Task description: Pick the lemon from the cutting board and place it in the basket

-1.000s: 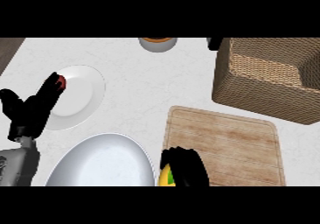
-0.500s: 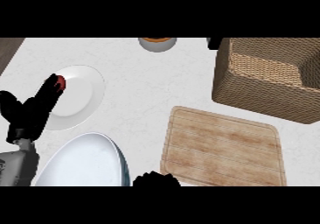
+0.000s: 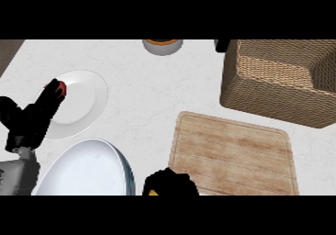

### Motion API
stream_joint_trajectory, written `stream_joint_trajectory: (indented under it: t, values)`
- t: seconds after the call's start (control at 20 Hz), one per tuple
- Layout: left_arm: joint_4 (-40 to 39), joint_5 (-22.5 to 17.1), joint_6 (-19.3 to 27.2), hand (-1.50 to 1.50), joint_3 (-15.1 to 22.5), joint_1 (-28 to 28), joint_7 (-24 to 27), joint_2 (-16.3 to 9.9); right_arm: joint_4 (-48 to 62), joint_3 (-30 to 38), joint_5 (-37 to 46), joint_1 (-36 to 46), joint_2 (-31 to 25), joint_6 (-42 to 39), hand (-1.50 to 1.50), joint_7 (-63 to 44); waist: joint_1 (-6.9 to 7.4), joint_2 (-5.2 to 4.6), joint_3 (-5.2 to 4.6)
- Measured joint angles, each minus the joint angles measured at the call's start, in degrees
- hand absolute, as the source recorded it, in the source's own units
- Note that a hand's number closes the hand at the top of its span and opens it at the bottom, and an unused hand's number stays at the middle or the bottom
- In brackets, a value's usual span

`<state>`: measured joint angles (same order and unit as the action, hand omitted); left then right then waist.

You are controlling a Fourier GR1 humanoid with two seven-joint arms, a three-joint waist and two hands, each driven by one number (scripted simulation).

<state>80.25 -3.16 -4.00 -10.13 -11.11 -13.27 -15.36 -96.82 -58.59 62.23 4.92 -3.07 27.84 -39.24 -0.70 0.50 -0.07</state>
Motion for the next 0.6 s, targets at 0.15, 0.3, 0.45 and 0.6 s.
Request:
stream_joint_trajectory:
  t: [0.15, 0.3, 0.45, 0.6]
  values:
    - [0.3, 0.0, 0.1, 0.00, 0.0, 0.1, -0.1, 0.2, -0.3, 0.1, 4.9, 1.2, -0.6, 0.0, 1.50, -2.9, -0.03, 0.02, -0.03]
    - [0.7, 0.3, 0.6, 0.00, 0.4, 0.1, -0.2, 0.6, -0.7, -0.1, 9.1, 2.5, -1.3, -0.5, 1.50, -5.6, 0.08, 0.01, -0.04]
    - [0.4, 0.4, 0.6, 0.00, 0.5, -0.2, -0.2, 0.7, -1.0, 0.0, 12.9, 3.4, -1.7, -0.3, 1.50, -7.6, 0.12, -0.11, -0.05]
    - [0.1, 0.5, 0.3, 0.00, 0.5, 0.1, 0.3, 0.6, -1.4, 0.3, 16.6, 4.1, -2.0, 0.0, 1.50, -9.3, 0.48, -0.27, -0.06]
